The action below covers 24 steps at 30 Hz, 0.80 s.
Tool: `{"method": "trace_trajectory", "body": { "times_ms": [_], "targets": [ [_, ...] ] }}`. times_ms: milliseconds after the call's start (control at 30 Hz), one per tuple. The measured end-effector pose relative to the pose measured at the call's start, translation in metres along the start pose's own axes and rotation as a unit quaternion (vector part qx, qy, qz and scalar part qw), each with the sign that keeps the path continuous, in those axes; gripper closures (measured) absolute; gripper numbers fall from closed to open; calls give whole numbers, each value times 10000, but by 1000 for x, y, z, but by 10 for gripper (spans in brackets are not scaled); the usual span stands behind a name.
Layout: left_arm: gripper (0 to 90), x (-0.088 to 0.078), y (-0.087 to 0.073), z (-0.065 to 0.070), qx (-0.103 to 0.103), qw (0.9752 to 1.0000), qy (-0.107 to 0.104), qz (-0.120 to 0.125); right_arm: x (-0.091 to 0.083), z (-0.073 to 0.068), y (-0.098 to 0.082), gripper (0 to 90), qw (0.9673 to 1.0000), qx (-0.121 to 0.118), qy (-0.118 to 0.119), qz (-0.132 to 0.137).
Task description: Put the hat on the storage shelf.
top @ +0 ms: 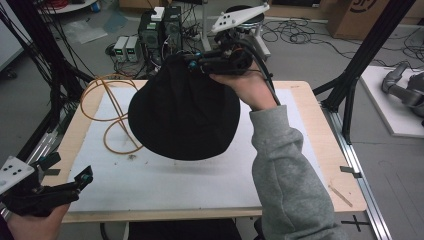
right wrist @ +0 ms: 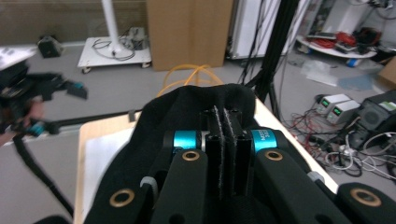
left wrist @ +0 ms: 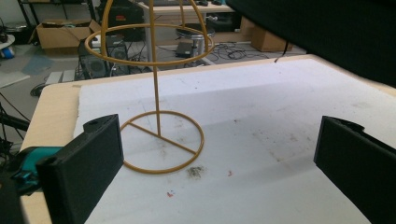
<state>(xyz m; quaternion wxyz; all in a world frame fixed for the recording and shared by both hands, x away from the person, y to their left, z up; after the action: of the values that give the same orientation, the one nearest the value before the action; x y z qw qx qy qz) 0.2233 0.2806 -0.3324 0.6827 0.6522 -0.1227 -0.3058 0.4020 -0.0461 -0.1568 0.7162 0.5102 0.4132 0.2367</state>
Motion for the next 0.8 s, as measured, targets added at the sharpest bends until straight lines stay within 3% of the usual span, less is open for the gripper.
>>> {"method": "trace_trajectory", "body": {
  "times_ms": [100,233,433,600,800],
  "targets": [
    [17,-3,1,0,-3,10000,14,20,8,-1,13,888,10000,-53,7,1],
    [17,-7,1,1,-10,10000,32,58,22,-12,42,888,9997,-185,9,146],
    [17,-11,-3,5,3,10000,41,33,44,-23,60,887,9992,-280,90,278],
    [17,-16,-7,6,-29,9999,102,11,72,-28,69,887,9988,-226,230,376],
    [17,-15,-15,7,-75,9999,134,-62,114,-22,76,887,9980,16,427,471]
  ]
}}
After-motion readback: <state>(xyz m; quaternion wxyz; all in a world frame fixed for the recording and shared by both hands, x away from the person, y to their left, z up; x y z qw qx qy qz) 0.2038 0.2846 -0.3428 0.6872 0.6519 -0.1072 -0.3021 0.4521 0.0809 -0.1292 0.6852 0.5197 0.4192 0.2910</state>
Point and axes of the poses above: each handheld gripper's, and its own axes: x roughly forward along the jaws, y roughly out of its top, z roughly to its right, the point moved 6 cm from there along x, roughly forward along the jaws, and after that the axes turned 14 degrees about -y, right-handed, at the moved point
